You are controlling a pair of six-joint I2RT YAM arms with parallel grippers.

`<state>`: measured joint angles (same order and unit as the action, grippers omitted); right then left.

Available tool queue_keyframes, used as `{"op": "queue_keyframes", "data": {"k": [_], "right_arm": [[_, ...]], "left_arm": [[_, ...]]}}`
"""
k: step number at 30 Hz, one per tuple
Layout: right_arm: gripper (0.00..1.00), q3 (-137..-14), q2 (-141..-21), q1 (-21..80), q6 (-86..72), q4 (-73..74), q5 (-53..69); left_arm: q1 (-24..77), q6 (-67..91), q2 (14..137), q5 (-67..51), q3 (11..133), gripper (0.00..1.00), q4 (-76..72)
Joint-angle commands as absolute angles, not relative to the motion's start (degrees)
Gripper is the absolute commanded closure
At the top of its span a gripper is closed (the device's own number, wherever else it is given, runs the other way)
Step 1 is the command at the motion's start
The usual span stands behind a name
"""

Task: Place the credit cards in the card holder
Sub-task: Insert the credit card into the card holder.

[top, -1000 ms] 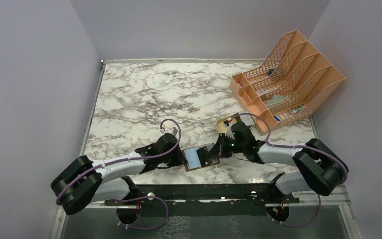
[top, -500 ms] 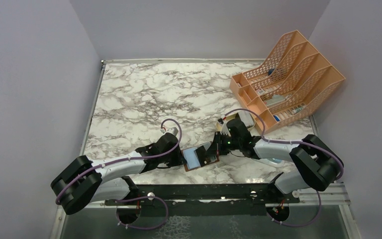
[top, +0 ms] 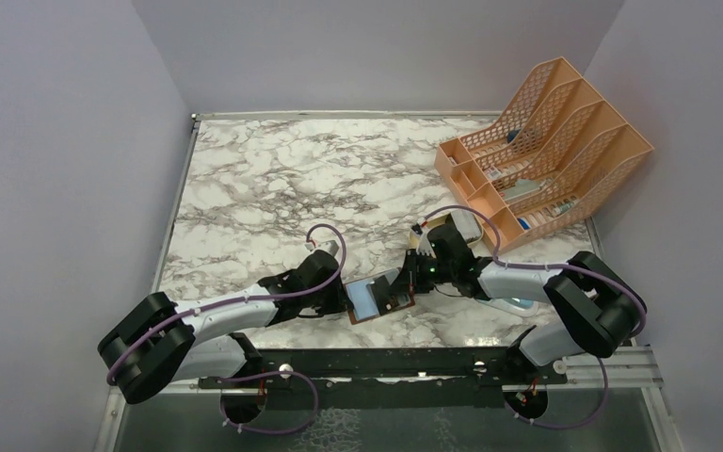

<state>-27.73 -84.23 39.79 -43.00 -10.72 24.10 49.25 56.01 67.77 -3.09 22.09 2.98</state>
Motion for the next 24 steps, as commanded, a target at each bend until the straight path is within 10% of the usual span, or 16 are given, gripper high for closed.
{"op": "queue_keyframes", "data": {"k": [1, 24], "right_arm": [[0.99, -28.66, -84.54, 40.17, -41.71, -10.37, 21.24], [0.99, -28.41, -89.38, 40.24, -42.78, -16.47, 23.71]], "left_arm": [[49.37, 53.97, 69.69, -0.06, 21.42, 1.0, 7.52], [49.39, 54.33, 70.56, -0.4, 20.65, 1.0, 5.9]]}}
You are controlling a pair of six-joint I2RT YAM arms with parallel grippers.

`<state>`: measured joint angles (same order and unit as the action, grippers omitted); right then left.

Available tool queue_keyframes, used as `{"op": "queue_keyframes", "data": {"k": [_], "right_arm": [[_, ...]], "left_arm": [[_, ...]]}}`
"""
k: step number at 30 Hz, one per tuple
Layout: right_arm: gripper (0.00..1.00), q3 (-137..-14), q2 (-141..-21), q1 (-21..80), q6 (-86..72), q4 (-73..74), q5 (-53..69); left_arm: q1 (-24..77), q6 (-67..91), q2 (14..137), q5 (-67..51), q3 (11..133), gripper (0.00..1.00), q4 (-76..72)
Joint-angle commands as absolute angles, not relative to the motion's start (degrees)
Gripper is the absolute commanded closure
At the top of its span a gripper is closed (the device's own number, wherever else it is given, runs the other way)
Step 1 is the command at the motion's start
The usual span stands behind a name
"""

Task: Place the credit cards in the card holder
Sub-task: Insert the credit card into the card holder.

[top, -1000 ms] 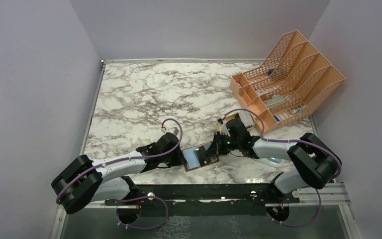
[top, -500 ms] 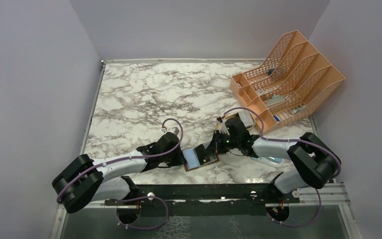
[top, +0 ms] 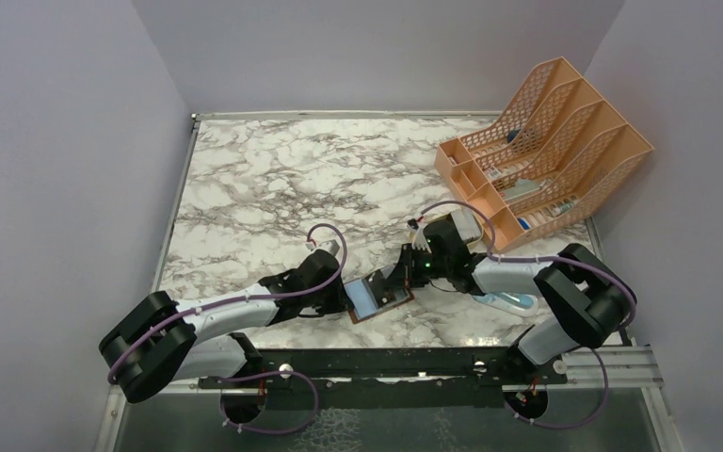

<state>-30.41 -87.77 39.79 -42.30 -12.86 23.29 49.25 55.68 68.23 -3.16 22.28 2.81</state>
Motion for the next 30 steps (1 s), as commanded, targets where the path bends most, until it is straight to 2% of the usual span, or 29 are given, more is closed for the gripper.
{"op": "queue_keyframes", "data": {"k": [1, 7, 18, 25, 30], "right_arm": [[0.99, -28.19, -89.57, 40.37, -42.98, -16.77, 23.79], [0.97, -28.39, -90.05, 41.77, -43.77, -14.95, 23.82], [0.6, -32.74, -85.58, 43.29, -40.99, -0.88, 17.52], [0.59, -34.04, -87.29, 44.28, -39.54, -2.67, 18.84], [0.64, -36.11, -89.8, 46.88, -37.7, -5.51, 20.97]], "left_arm": [[49.39, 54.32, 70.57, -0.39, 20.63, 1.0, 5.88], [49.38, 54.4, 70.53, -0.51, 20.79, 1.0, 5.73], [49.31, 55.14, 69.69, -0.19, 20.69, 1.0, 5.65], [49.28, 54.19, 70.41, 0.49, 22.46, 1.0, 6.56], [49.2, 54.17, 70.84, 0.45, 22.66, 1.0, 6.29]]}}
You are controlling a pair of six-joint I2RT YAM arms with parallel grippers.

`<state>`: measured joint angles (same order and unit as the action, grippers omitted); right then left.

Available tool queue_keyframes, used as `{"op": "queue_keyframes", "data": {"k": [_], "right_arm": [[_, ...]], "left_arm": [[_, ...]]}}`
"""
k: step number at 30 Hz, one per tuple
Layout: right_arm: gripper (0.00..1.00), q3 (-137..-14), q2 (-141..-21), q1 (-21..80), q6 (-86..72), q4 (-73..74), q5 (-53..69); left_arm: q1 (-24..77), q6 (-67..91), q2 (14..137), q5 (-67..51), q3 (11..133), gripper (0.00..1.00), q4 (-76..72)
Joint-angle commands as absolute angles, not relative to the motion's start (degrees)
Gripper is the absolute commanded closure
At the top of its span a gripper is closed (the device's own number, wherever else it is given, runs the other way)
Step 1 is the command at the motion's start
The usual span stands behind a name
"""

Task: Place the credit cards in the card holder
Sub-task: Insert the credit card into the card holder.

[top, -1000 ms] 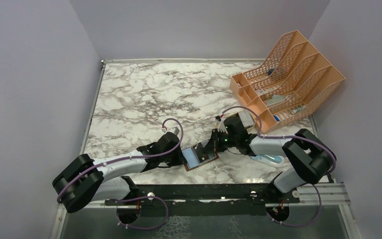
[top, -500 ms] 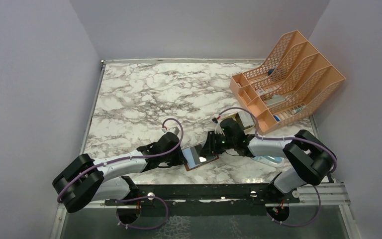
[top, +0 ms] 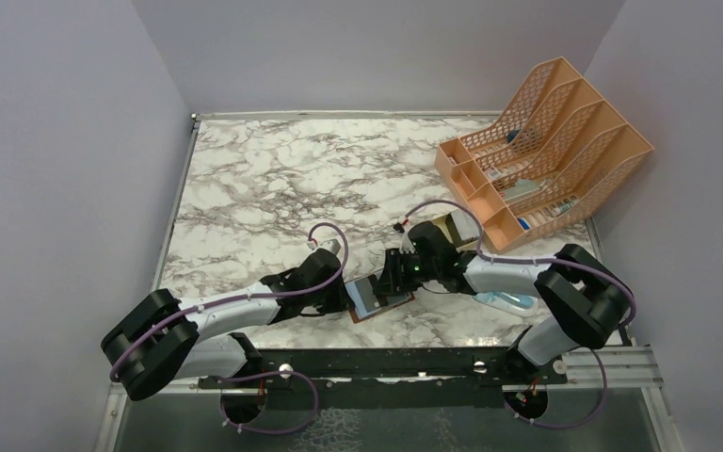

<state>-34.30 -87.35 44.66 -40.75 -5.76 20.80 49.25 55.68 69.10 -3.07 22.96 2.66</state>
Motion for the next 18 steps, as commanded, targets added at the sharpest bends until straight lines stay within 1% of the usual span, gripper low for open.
{"op": "queue_keyframes", "data": {"k": [1, 4, 10, 12, 14, 18], "right_arm": [[0.65, -36.69, -90.0, 47.73, -37.2, -5.64, 21.0], [0.67, -38.14, -90.6, 49.57, -35.82, -5.54, 21.38], [0.73, -37.83, -88.89, 49.92, -35.47, -2.92, 18.73], [0.74, -37.62, -88.77, 50.01, -35.7, -2.67, 18.98], [0.73, -37.47, -88.71, 50.14, -36.1, -2.52, 19.35], [0.66, -37.96, -87.25, 50.19, -36.72, -0.11, 18.0]], "left_arm": [[49.17, 54.14, 70.84, 0.39, 22.67, 1.0, 6.39], [49.19, 54.14, 70.62, 0.54, 22.71, 1.0, 6.49], [48.29, 53.47, 69.43, 1.11, 23.49, 1.0, 8.0], [47.77, 52.98, 68.75, 1.3, 23.71, 1.0, 8.89], [46.96, 52.47, 67.96, 1.63, 23.97, 1.0, 9.7], [45.51, 51.48, 66.14, 1.94, 24.73, 1.0, 11.89]]}}
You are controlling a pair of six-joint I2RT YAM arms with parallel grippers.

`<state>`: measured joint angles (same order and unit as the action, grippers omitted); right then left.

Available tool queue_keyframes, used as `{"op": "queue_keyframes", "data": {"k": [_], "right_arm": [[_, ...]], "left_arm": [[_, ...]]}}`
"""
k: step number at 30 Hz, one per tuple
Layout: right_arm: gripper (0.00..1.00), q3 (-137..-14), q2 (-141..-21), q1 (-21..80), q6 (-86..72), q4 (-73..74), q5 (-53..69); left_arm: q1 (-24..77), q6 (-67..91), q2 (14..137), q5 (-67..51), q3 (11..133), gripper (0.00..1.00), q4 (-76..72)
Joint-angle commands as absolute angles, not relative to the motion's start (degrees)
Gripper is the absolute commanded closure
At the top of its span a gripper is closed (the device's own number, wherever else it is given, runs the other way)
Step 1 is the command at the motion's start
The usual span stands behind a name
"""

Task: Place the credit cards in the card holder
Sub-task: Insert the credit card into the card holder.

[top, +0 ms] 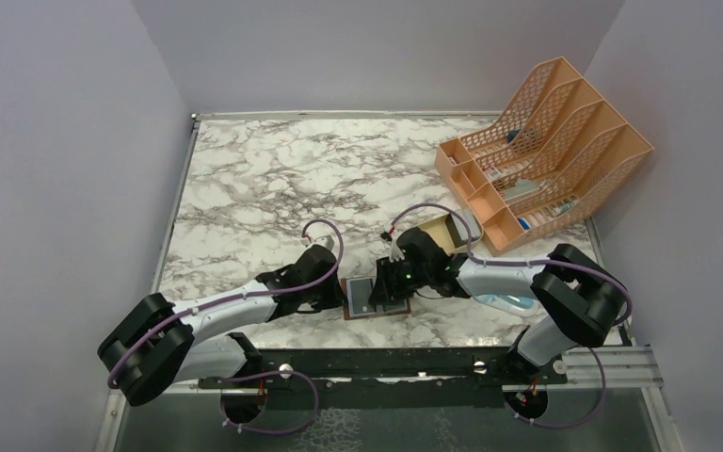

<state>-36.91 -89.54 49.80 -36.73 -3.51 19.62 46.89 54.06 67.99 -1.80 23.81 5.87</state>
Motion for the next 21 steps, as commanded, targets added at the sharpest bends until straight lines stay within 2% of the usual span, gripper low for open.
{"op": "queue_keyframes", "data": {"k": [1, 6, 13, 21], "right_arm": [[0.64, -38.16, -86.58, 50.19, -36.65, 0.79, 16.96], [0.58, -41.94, -82.94, 50.1, -33.15, 8.64, 10.8], [0.56, -49.75, -82.18, 49.19, -28.63, 19.43, -1.13], [0.56, -60.08, -84.2, 47.1, -23.13, 30.97, -20.94]], "left_arm": [[45.44, 51.36, 65.57, 2.28, 24.95, 1.0, 12.37], [45.39, 50.34, 61.61, 4.25, 25.97, 0.77, 14.51], [45.42, 44.42, 56.35, 5.9, 29.15, 0.35, 15.72], [45.43, 39.05, 53.13, 3.89, 32.81, 0.07, 18.47]]}}
